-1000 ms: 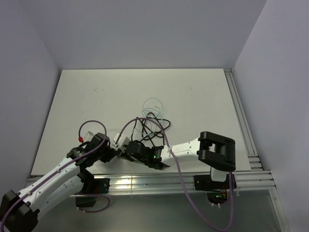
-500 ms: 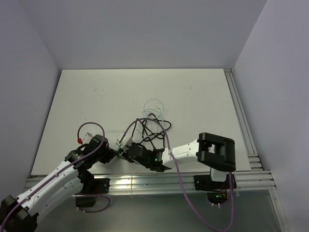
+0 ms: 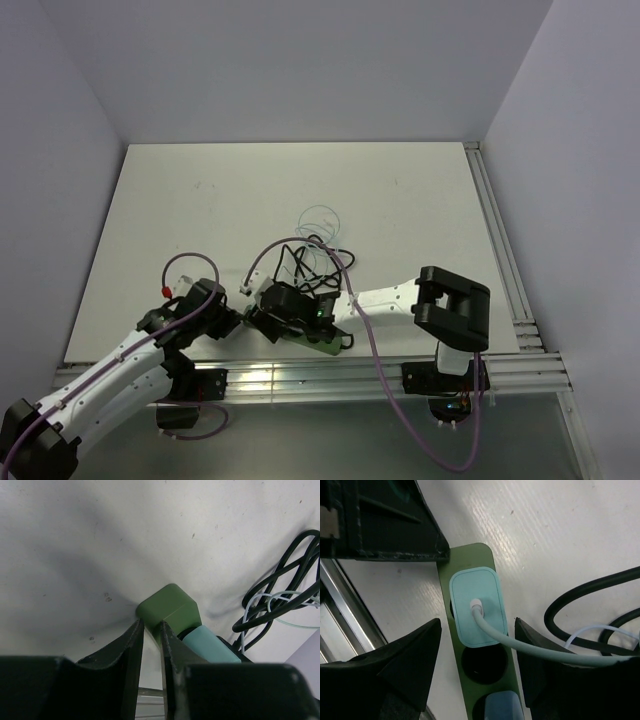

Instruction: Insert the plug

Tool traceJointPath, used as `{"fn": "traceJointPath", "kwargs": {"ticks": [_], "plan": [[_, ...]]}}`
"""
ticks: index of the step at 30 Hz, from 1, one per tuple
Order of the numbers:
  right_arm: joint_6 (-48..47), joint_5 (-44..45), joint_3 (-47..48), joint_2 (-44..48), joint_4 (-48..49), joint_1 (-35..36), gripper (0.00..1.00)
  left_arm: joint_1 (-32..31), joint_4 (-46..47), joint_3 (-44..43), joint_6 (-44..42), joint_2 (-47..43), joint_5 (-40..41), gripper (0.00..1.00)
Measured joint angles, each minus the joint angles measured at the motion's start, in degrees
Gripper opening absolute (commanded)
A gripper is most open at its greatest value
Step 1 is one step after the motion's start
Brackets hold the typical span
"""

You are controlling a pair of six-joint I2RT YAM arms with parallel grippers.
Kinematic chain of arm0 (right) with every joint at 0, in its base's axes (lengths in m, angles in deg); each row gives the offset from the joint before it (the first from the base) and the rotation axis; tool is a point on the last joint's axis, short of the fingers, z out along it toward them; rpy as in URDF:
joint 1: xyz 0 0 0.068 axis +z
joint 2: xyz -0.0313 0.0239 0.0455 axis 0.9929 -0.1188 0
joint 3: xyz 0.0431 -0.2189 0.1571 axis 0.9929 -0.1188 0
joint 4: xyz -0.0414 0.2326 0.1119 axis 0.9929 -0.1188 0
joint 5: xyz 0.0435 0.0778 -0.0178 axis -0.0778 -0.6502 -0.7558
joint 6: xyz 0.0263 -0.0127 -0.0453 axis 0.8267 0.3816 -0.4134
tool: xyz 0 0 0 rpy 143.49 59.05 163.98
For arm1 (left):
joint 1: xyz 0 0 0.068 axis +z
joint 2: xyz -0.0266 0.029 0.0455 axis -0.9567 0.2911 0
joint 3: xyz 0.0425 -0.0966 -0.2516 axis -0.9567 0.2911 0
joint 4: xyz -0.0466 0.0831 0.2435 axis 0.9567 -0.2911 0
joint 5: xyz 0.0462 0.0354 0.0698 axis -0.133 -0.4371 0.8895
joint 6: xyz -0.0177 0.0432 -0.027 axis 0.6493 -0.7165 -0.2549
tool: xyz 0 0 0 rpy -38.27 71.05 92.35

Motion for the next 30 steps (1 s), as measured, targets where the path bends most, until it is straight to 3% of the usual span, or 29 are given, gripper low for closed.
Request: {"fn": "traceJointPath", "kwargs": {"ticks": [7, 16, 30], "plan": [[0.44, -2.08, 5.86, 0.07, -12.39, -1.14, 0.69, 0.00, -0.81, 0.00, 0.04, -1.27, 0.07, 0.26], [2.29, -4.63, 20.15, 0.09, -27.47, -1.88, 0.68, 0.00, -0.85, 0.00, 0.02, -0.50, 0.04, 0.26], [4.26, -6.14, 29.92, -3.15, -41.59, -1.92, 0.63, 0.11, -1.18, 0.00, 0.00, -1.27, 0.07, 0.27]]}}
